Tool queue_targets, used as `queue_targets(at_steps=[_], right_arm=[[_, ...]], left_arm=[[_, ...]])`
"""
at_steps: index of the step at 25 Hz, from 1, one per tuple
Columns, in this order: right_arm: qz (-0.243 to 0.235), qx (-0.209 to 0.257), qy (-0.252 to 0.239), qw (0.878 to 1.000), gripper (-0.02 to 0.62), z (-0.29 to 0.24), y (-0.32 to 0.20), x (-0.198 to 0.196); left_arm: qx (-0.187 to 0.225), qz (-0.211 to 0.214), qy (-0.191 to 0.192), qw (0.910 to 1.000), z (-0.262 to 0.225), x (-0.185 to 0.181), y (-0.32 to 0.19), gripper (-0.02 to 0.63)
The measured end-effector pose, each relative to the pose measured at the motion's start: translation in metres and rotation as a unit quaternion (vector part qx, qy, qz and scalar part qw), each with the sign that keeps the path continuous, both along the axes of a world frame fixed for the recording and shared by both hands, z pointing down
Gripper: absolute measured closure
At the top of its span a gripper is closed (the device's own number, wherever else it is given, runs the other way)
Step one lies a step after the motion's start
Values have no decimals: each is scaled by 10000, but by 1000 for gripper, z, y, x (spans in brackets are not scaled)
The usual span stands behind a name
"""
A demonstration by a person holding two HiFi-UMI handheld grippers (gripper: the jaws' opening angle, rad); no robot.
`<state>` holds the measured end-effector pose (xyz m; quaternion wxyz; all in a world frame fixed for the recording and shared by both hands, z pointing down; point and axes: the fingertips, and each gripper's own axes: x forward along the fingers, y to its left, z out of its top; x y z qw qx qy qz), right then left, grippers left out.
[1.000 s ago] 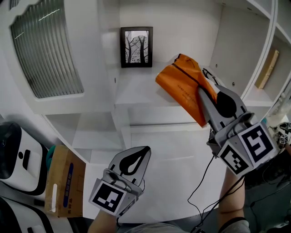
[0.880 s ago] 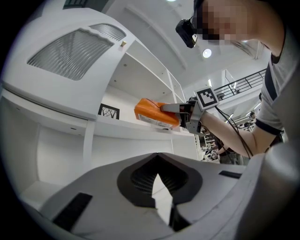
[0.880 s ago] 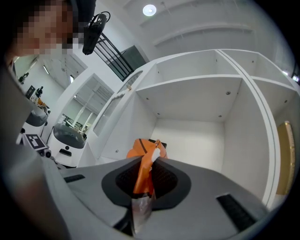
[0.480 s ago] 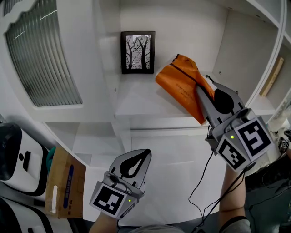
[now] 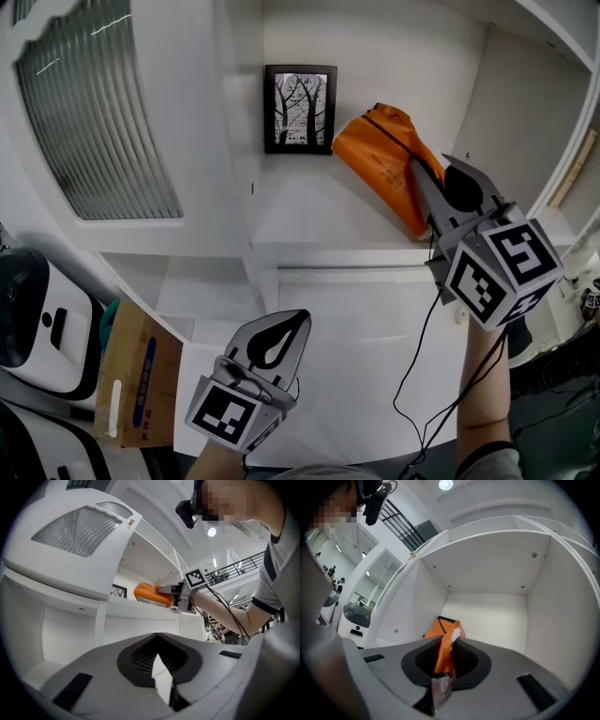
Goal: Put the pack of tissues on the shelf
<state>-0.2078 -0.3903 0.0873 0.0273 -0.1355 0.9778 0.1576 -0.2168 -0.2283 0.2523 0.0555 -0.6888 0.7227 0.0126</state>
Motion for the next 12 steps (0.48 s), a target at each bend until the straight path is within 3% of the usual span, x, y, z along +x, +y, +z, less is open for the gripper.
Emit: queue_targets(at_steps=[2, 5, 12], right_arm=[[125, -94, -84, 9998, 526, -2, -7, -1], [178, -165, -152, 9996, 440, -5, -12, -1], [120, -157, -501, 9985, 442, -26, -8, 10]], left_arm=[[-12, -4, 14, 10000, 1, -1, 0, 575], [6, -17, 22, 10000, 1, -4, 1, 575], [21, 0, 47, 10000, 1, -6, 1, 575]])
